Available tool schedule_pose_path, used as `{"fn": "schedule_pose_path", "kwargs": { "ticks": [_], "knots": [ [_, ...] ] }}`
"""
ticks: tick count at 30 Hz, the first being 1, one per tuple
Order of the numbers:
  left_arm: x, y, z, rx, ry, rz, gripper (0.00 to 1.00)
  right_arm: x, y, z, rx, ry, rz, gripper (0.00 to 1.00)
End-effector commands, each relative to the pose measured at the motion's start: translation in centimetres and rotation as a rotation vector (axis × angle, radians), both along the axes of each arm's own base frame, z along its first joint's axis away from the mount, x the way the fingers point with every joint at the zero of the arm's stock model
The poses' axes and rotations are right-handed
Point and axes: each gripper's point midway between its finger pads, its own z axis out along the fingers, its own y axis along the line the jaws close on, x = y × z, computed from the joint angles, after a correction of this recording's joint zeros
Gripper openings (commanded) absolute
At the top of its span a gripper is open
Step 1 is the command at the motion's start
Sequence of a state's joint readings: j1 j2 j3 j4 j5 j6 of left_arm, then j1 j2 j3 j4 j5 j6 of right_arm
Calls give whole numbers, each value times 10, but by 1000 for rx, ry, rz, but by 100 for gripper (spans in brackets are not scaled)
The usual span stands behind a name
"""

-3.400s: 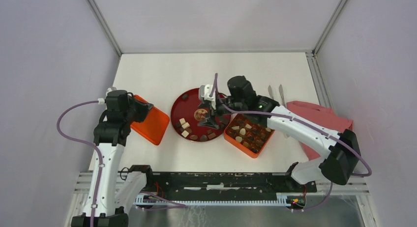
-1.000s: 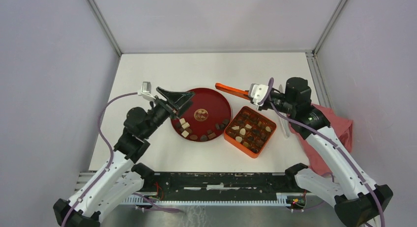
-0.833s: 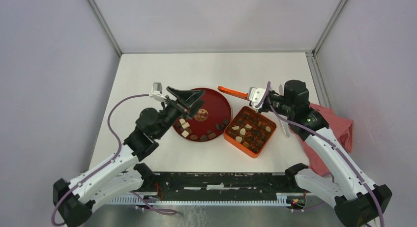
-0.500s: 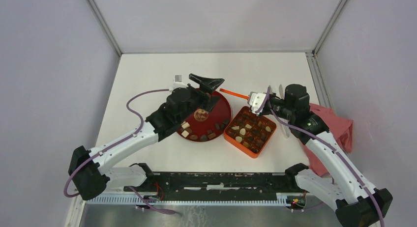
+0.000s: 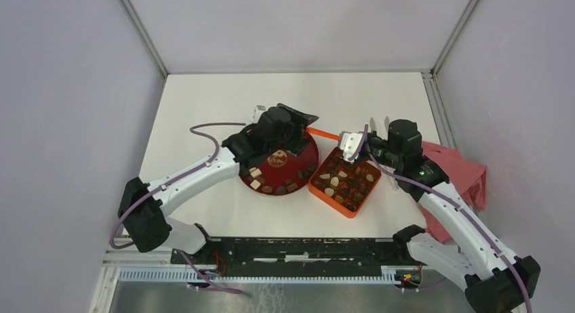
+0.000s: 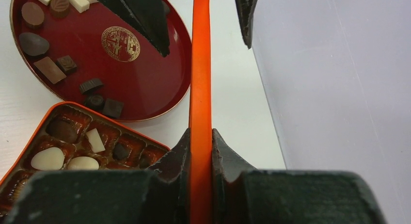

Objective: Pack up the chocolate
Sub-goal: Adjust the box lid.

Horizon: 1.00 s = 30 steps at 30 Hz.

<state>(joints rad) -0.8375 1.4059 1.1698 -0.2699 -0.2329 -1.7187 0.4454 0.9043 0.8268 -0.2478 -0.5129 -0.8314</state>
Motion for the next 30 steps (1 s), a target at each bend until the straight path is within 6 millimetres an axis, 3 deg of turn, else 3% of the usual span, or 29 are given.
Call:
{"fn": "schedule_pose_path", "kwargs": {
  "ticks": [1,3,7,8,10,11,15,17,19,22,26,30],
  "knots": [
    [5,-2,11,-22,17,32,81,4,5,14,22,-79,12,0],
    [8,-5,12,-16,-3,25,74,5,4,10,12,-85,5,0],
    [12,-5,19,-17,-53,24,46,4,4,6,-6,-96,10,3],
    [12,-3,22,-21,-68,31,38,2,6,5,-9,-98,24,4],
    [11,0,25,-33,-83,40,6,-3,9,3,-15,-96,57,7],
    [11,2,27,-39,-92,46,2,-6,11,2,-17,-96,78,9],
    [11,11,43,-49,-167,62,2,-17,16,1,-22,-87,140,34],
    [10,18,48,-47,-216,71,2,-24,19,4,-17,-76,173,57],
    [9,23,56,-44,-270,71,2,-31,21,12,2,-55,201,74],
    [6,32,67,9,-361,57,2,-47,24,29,60,-2,259,85],
    [-3,49,78,150,-516,16,2,-72,26,49,130,63,369,89],
    [-23,68,88,278,-687,-59,2,-77,23,68,232,150,379,89]
  ]
}}
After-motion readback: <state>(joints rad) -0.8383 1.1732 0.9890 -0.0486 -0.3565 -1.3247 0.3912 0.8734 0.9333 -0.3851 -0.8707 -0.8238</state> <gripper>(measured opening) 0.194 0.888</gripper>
